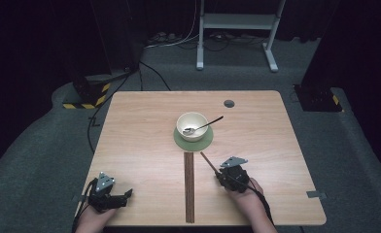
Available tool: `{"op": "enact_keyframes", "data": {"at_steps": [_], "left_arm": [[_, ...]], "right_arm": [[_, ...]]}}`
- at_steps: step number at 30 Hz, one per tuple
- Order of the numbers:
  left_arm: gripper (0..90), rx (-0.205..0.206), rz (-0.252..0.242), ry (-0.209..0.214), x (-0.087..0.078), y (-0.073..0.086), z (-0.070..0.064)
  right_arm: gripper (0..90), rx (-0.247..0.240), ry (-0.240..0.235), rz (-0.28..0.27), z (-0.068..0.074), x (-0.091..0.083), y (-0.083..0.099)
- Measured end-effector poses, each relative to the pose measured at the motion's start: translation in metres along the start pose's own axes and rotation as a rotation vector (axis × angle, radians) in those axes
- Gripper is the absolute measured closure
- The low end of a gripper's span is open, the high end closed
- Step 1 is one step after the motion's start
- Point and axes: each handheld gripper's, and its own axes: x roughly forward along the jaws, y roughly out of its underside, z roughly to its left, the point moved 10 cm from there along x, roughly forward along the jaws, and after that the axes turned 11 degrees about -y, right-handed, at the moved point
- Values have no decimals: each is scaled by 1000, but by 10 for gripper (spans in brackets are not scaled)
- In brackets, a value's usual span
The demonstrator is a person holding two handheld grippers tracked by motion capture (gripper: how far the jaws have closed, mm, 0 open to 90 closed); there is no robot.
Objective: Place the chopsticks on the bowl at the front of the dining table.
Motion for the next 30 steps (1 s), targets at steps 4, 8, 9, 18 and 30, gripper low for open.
{"op": "enact_keyframes", "data": {"at_steps": [4,8,9,18,30], "left_arm": [[107,-3,-1,-1,0,0,0],[107,-3,0,-2,0,0,0],[107,-3,0,-2,0,0,0],[107,-4,-2,-2,0,0,0],[111,-3,-3,-4,0,0,0]], "right_arm": [[793,-12,5,-7,2,2,-1],[836,-22,22,-7,3,2,-1],[837,-22,22,-7,3,2,-2],[844,0,3,-16,3,2,-2],[844,-9,21,-63,-1,-10,-8]]}}
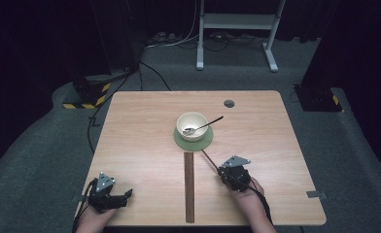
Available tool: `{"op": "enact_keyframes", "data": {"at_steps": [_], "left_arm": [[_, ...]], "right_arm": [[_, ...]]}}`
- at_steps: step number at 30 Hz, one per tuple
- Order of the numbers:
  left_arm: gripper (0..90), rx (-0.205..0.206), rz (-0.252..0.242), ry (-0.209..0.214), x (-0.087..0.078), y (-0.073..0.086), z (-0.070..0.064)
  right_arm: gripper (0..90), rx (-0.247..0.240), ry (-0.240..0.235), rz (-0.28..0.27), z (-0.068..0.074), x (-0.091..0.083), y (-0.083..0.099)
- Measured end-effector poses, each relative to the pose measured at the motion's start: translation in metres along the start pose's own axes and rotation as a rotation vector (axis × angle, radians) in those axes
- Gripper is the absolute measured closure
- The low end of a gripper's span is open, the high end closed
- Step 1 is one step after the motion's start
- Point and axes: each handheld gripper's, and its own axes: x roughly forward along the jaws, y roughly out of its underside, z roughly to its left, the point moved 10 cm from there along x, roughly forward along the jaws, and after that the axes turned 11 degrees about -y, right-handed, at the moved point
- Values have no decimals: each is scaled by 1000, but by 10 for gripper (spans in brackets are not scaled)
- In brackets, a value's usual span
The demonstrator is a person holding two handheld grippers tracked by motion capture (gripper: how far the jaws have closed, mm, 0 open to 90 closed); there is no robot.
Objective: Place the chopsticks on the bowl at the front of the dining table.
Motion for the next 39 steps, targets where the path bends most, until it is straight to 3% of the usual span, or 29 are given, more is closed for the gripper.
{"op": "enact_keyframes", "data": {"at_steps": [13,20,29,33,39], "left_arm": [[111,-4,3,-4,0,0,0],[109,5,3,1,0,0,0],[137,30,17,21,6,-7,-2],[145,64,-10,-17,7,-11,0],[142,63,-28,20,13,-16,-6]], "right_arm": [[846,-19,16,-76,4,-14,-16],[846,-34,15,-66,8,-10,-31],[846,-30,34,-68,0,-7,-67],[846,-35,27,-71,-1,-3,-83],[845,-33,12,-79,-8,4,-103]]}}
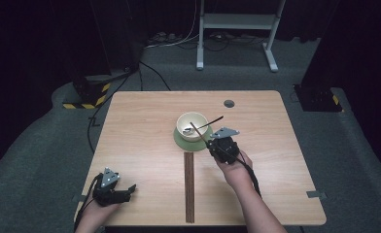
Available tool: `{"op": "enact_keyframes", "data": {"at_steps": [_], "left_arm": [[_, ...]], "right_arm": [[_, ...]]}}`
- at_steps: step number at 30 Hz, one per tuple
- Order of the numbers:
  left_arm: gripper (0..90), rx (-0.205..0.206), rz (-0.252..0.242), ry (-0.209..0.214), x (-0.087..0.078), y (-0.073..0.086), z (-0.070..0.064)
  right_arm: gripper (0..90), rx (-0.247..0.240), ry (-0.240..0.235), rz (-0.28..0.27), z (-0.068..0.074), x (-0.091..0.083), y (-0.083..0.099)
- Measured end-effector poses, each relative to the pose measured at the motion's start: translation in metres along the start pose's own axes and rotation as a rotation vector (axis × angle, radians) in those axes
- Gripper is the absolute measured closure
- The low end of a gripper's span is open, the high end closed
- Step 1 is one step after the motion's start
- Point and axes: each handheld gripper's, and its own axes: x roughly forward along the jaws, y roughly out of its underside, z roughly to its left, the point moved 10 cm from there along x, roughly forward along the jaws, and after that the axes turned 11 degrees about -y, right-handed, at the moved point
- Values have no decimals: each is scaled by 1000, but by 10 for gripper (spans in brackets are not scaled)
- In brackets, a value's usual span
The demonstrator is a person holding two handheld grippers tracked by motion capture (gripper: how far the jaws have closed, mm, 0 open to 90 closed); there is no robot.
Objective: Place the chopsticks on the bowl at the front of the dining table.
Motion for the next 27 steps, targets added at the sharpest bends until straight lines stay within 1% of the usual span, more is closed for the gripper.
{"op": "enact_keyframes", "data": {"at_steps": [3,4,6,9,10,11,12,13,17,19,20,22,24,26,27], "left_arm": [[143,-5,5,15,0,0,-1],[143,-13,12,26,0,1,-2],[142,-22,12,32,0,1,-2],[136,-20,18,16,-1,3,-1],[124,-22,20,8,-1,3,0],[107,-22,22,0,-1,3,0],[96,-23,20,-6,0,3,0],[86,-23,22,-9,0,3,1],[75,-43,35,-1,0,4,1],[74,-39,35,1,0,4,1],[74,-37,35,3,0,4,1],[74,-36,35,4,0,5,1],[75,-37,34,6,0,5,0],[76,-40,30,6,0,4,0],[77,-33,33,7,-1,5,0]], "right_arm": [[845,1,-3,2,-4,4,-8],[846,-5,1,-1,-6,6,-12],[846,0,-4,-3,-8,9,-17],[845,6,0,12,-11,15,-24],[846,5,-1,20,-12,17,-26],[846,8,5,16,-11,20,-29],[846,-6,3,17,-12,21,-32],[846,-5,-1,14,-13,22,-35],[845,-6,-3,7,-15,28,-48],[845,1,-2,7,-17,31,-53],[845,11,-2,6,-17,32,-55],[845,-1,4,-3,-21,36,-61],[846,11,9,1,-24,39,-65],[846,16,21,-6,-27,44,-69],[845,19,24,-2,-29,46,-71]]}}
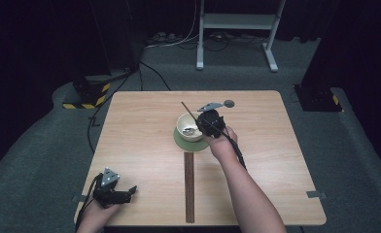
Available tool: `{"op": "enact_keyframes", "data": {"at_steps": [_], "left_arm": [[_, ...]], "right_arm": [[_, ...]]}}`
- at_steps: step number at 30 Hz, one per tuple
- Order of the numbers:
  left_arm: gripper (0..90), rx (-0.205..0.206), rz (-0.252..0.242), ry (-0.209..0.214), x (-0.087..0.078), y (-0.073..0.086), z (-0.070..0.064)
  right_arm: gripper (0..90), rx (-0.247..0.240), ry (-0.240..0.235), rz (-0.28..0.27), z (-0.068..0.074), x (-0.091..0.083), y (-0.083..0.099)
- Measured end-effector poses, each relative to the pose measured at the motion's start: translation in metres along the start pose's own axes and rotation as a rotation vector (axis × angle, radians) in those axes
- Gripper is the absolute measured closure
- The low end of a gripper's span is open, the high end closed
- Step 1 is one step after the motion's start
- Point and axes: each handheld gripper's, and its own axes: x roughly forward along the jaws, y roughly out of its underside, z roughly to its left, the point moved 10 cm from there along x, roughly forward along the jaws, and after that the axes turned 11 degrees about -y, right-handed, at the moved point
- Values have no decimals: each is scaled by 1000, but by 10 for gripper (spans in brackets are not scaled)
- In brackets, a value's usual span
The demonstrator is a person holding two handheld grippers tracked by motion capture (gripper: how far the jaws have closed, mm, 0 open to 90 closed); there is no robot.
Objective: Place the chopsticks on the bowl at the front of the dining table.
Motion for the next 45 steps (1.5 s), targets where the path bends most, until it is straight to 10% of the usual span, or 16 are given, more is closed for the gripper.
{"op": "enact_keyframes", "data": {"at_steps": [40,45], "left_arm": [[107,14,-11,20,-2,0,-3],[109,14,-12,21,-2,0,-3]], "right_arm": [[839,65,11,119,-10,60,-8],[699,32,19,108,-7,55,-10]]}}
